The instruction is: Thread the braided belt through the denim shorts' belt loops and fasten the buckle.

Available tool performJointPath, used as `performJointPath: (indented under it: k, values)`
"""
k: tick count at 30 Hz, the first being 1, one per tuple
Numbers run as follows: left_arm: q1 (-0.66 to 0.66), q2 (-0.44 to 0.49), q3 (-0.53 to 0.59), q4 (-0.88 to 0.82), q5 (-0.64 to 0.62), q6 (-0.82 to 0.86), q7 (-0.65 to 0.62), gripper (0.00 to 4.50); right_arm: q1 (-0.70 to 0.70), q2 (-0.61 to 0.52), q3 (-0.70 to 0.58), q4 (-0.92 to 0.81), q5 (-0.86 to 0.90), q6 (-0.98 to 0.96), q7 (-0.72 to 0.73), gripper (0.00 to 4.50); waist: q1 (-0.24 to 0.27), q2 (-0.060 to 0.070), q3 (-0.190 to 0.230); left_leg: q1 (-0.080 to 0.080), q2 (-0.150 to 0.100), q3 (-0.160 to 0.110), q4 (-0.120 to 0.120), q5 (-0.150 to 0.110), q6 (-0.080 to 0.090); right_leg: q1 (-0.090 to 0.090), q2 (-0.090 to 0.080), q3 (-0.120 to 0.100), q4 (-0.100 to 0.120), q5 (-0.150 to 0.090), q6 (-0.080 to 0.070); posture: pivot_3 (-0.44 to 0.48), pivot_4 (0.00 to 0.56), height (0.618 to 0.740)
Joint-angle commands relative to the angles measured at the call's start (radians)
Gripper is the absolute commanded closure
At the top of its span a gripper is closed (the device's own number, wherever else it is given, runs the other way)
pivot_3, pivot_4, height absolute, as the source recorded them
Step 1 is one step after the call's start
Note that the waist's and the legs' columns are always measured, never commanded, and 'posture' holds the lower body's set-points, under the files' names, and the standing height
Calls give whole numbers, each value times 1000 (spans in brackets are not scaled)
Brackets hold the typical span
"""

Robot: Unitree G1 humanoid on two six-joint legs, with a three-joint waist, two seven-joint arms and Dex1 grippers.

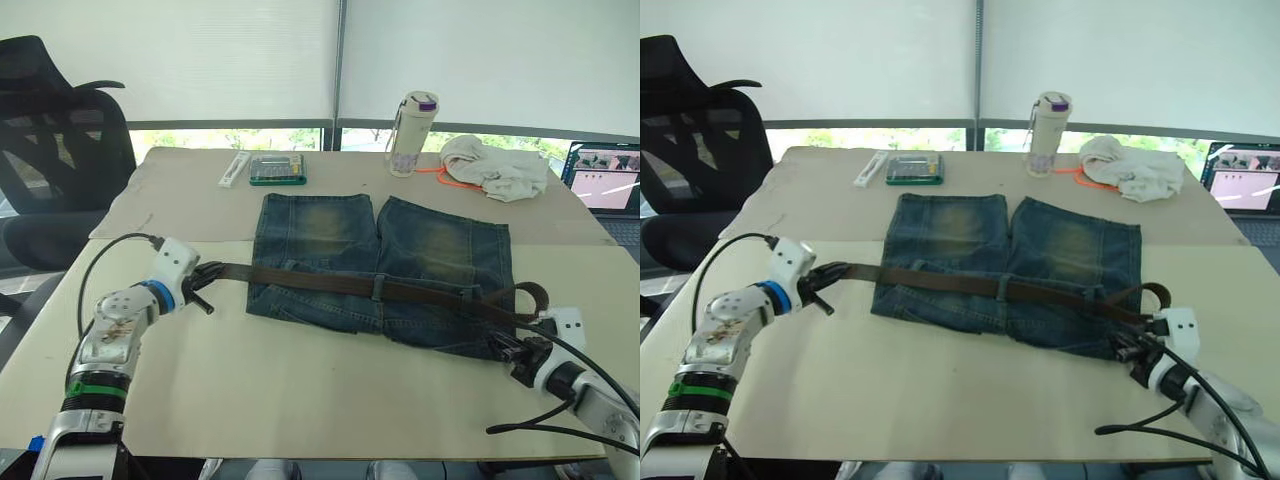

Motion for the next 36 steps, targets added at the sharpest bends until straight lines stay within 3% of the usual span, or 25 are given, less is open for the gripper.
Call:
performJointPath:
  k: [1, 16, 29, 33, 36]
  values:
    - [4, 47, 41, 54, 35, -43, 34, 4500, 8, 1, -45, -8, -1, 16, -29, 4453, 1, 0, 0, 0, 0, 0, 0, 0, 1, 0, 0, 0, 0, 0, 0, 0, 150, 737]
    - [60, 121, 204, 202, -31, -242, 8, 4500, 18, 11, -55, -18, 9, 47, -49, 4453, 3, 0, 0, 0, 0, 0, 0, 0, 0, 0, -2, -2, 0, 0, 0, 0, 150, 737]
    - [37, 190, 250, 422, 60, -390, 226, 4500, 4, 14, -47, -3, 4, 52, -47, 4453, 0, -1, 0, 0, 0, 0, -1, -1, 1, 0, -3, -3, 1, 0, 0, 0, 150, 737]
    - [24, 172, 243, 411, 39, -404, 192, 4500, 1, 14, -53, 7, 6, 32, -28, 4453, 0, -3, -1, 0, 0, 0, -1, -1, 1, 0, -3, -3, 1, 0, 0, 0, 150, 737]
    - [12, 180, 234, 422, 69, -408, 244, 4500, -7, 14, -62, 23, -5, 20, -38, 4453, 0, -3, -1, 1, 0, 1, -1, -1, 0, 0, -3, -3, 1, 0, 0, 0, 150, 737]
